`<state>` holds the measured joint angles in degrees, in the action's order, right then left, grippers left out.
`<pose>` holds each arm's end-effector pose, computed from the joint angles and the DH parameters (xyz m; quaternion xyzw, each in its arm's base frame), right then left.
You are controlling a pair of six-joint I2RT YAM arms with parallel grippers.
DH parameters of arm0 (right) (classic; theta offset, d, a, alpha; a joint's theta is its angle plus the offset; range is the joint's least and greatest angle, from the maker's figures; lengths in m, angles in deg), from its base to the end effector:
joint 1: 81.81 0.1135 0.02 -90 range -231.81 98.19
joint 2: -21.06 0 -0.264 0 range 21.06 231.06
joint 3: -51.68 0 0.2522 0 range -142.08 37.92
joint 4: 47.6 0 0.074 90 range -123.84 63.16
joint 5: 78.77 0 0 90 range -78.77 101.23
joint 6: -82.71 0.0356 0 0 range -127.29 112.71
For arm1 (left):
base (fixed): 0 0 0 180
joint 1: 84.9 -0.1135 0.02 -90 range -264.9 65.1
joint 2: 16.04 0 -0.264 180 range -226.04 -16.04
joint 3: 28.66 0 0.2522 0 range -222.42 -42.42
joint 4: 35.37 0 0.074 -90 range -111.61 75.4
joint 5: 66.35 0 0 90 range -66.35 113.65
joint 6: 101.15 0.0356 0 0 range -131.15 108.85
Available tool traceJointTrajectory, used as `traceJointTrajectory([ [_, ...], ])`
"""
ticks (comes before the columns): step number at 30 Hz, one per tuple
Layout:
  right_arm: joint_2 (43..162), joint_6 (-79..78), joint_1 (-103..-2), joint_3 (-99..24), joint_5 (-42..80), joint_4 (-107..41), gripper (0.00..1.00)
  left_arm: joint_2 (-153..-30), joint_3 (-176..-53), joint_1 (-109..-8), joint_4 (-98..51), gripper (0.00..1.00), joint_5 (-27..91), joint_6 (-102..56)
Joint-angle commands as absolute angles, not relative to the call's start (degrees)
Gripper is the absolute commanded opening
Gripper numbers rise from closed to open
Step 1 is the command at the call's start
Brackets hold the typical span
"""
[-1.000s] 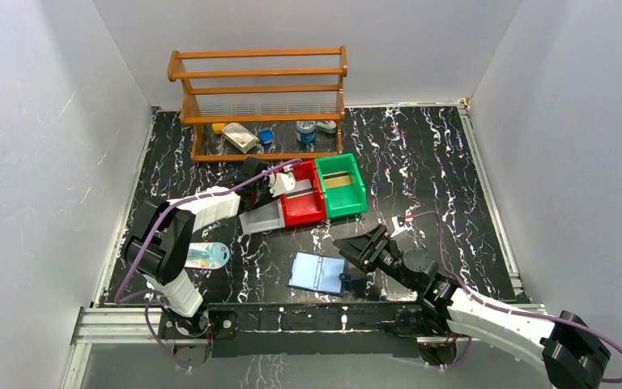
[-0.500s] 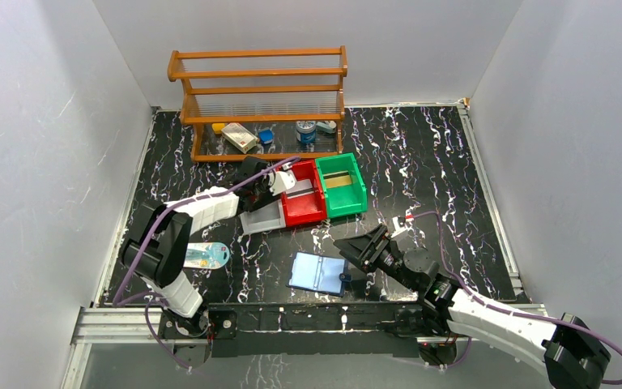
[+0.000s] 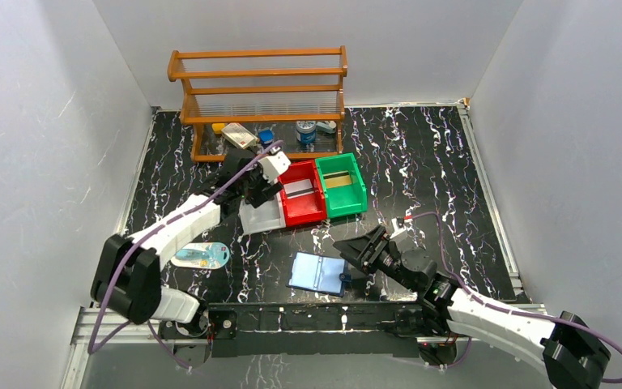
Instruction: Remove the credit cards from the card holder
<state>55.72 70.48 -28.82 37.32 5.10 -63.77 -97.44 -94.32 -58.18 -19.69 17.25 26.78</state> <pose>0.0924 0.1163 0.1683 0.1924 0.7062 0.6020 0.3190 0.2846 -0.1388 0.2491 0.4426 0.7504 0.0962 0.4814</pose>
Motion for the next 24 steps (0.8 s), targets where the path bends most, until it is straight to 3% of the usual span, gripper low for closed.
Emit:
traceJointTrajectory([
  [1, 56.3, 69.3, -28.7, 38.8, 4.2, -63.5, 0.89, -88.2, -92.8, -58.4, -19.9, 0.90, 24.4, 17.1],
  [6, 57.0, 68.8, -28.8, 37.8, 4.5, -62.0, 0.89, -77.9, -88.8, -58.5, -22.8, 0.98, 28.2, 9.4],
  [14, 60.4, 67.8, -28.7, 34.4, 5.9, -59.8, 0.89, -69.8, -83.9, -58.5, -21.8, 0.98, 23.7, -3.8],
  [24, 71.1, 63.2, -26.6, 22.9, 5.3, -48.8, 0.78, -67.0, -86.8, -58.4, -11.4, 0.98, 31.5, -15.7],
])
